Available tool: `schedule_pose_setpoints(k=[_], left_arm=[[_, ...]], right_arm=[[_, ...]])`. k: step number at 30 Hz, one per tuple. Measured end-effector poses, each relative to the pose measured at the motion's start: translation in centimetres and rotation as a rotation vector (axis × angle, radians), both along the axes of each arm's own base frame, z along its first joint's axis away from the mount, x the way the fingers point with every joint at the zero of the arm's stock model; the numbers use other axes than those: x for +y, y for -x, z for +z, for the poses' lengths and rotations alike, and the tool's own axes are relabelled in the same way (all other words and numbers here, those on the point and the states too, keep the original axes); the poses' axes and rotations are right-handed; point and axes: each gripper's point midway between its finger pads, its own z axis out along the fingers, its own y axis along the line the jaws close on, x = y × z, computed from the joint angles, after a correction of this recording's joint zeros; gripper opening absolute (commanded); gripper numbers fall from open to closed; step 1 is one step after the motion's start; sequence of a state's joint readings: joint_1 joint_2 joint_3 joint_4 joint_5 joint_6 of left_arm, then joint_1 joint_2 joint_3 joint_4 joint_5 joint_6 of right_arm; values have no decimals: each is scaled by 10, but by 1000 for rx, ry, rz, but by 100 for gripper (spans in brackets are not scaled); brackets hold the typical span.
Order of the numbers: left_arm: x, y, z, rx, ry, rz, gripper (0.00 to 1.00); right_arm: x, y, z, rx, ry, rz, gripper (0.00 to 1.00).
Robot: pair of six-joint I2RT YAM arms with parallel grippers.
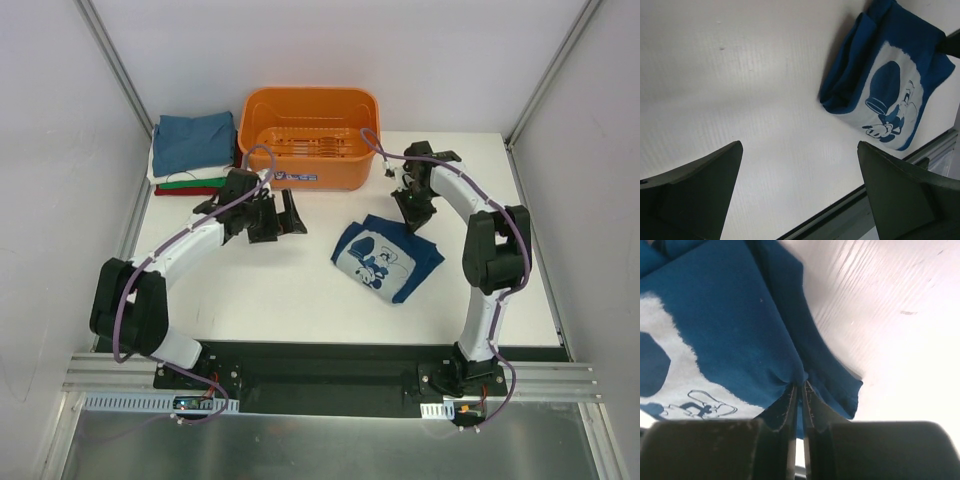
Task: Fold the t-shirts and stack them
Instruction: Fold the long partially folded tshirt into a neat square, then smooth out wrinkles on the folded tshirt
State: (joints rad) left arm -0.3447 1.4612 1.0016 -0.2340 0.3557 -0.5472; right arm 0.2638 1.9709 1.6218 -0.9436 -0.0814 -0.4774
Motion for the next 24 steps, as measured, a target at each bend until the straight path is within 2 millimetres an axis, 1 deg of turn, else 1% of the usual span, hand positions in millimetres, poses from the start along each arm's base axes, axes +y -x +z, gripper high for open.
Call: schedule_pose_setpoints(k=[1,2,3,4,6,7,9,10,11,13,14,15,17,20,22,24], left_arm=[[-7,1,0,0,5,-26,99],[-14,1,1,-1,12,-50,99],[-22,2,1,-1,21,-74,99],[-28,2,1,0,27,-95,99],[-44,3,4,1,43,-139,99],[-54,3,7,0,55,-170,99],[-73,4,11,-7,78,-225,99],[-84,6,14,-8,93,-260,99],[-96,8,17,-12,110,-297,99],[-115,14,22,-19,139,-361,99],[-126,18,25,-23,158,-405,99],[-133,20,26,-25,168,-427,99],[-149,27,29,-25,196,-487,99],[-168,33,26,-8,233,-560,99],[-174,37,17,18,244,-586,99],[-178,40,3,57,245,-604,99]], right_arm=[[-1,-3,-2,-7,2,-1,23],[0,-7,-4,-16,0,1,26],[0,-11,-5,-31,-2,4,27],[1,-14,-5,-43,-6,4,30],[1,-19,-5,-62,-6,2,42],[0,-21,-5,-69,2,-2,42],[-3,-21,-4,-72,17,-27,59],[-5,-21,-3,-76,26,-49,64],[-5,-20,0,-82,28,-84,72],[-4,-14,9,-103,4,-148,80],[-2,-4,17,-124,-31,-199,97],[-1,7,24,-131,-60,-233,97],[6,36,41,-143,-170,-298,97],[26,74,63,-144,-376,-369,97],[42,84,66,-110,-488,-397,97],[53,89,57,-53,-552,-422,97]])
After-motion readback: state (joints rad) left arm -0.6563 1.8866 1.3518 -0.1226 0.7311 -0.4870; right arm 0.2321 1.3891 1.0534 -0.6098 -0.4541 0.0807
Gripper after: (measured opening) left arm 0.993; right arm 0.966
